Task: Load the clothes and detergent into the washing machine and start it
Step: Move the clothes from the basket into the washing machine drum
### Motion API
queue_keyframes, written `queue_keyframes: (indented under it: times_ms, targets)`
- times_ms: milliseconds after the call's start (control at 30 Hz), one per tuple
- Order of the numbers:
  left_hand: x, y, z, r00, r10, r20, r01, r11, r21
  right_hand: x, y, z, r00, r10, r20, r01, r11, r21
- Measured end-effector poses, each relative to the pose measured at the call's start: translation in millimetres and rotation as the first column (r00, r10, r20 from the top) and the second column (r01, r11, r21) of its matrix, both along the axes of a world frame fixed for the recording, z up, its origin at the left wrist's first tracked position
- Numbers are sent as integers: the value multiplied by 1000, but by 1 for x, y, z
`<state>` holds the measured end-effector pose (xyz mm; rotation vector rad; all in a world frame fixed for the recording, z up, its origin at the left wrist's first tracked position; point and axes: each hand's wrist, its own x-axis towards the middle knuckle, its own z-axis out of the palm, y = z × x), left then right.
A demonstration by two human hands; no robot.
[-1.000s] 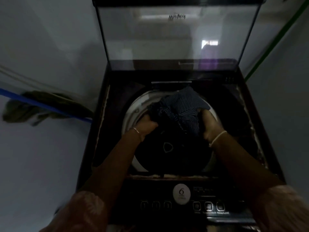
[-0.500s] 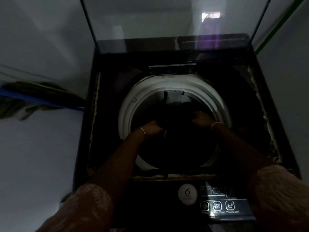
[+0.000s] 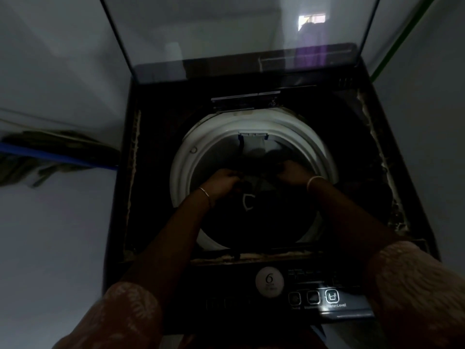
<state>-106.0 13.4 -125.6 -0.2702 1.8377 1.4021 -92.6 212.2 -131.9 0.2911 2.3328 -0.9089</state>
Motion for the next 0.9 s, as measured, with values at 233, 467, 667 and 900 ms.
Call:
queue_keyframes:
  times_ms: [233, 467, 667, 900]
  targets:
    - [19, 47, 55, 992, 119, -53, -108, 980, 169, 17, 23, 71, 847, -526, 82, 466, 658, -591]
    - [66, 145, 96, 998, 0, -58, 18, 951, 310, 84, 113, 115, 751, -652, 100, 492, 452, -744]
    - [118, 258, 129, 988, -111, -109, 145, 909, 391, 160, 194, 142, 655, -751, -85, 449, 477, -755]
    - [182, 368, 117, 971, -230, -57, 236, 909, 344, 241, 283, 135, 492, -871, -3, 564, 321, -761]
